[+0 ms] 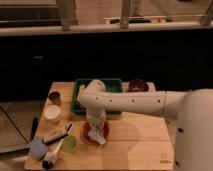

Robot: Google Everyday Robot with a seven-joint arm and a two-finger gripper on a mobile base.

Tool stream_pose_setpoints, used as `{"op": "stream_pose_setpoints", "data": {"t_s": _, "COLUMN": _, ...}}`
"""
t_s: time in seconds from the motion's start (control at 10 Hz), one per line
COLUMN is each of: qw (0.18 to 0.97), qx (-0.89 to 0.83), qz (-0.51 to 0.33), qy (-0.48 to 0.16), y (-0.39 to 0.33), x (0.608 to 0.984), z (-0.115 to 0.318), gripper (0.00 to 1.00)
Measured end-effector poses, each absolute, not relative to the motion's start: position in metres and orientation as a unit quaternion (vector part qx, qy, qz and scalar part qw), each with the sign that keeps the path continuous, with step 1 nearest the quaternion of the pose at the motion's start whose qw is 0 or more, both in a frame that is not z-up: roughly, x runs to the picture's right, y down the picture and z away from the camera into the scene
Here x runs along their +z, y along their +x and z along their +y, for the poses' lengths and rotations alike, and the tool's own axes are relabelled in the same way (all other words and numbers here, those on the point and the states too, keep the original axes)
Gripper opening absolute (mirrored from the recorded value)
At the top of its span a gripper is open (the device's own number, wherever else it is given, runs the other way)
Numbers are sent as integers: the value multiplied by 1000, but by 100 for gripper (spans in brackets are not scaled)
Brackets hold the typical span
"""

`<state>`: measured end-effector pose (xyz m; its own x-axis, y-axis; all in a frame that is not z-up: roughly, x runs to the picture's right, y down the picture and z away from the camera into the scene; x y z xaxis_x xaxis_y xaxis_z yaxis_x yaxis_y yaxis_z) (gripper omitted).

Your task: Wipe red bowl with towel

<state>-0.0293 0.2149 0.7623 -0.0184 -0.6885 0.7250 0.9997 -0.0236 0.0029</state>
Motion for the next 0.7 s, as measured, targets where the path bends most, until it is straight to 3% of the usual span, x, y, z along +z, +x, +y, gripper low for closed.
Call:
{"op": "stream_pose_setpoints", "data": {"t_s": 0.3, "qw": 657, "qx": -638, "qz": -264, "qy": -302, "y": 3, "x": 769, "z": 221, "gripper": 0}}
{"op": "stream_pose_setpoints", "data": {"t_s": 0.7, "qw": 671, "qx": -636, "qz": -235, "qy": -300, "y": 6, "x": 785, "z": 196, "gripper": 0}}
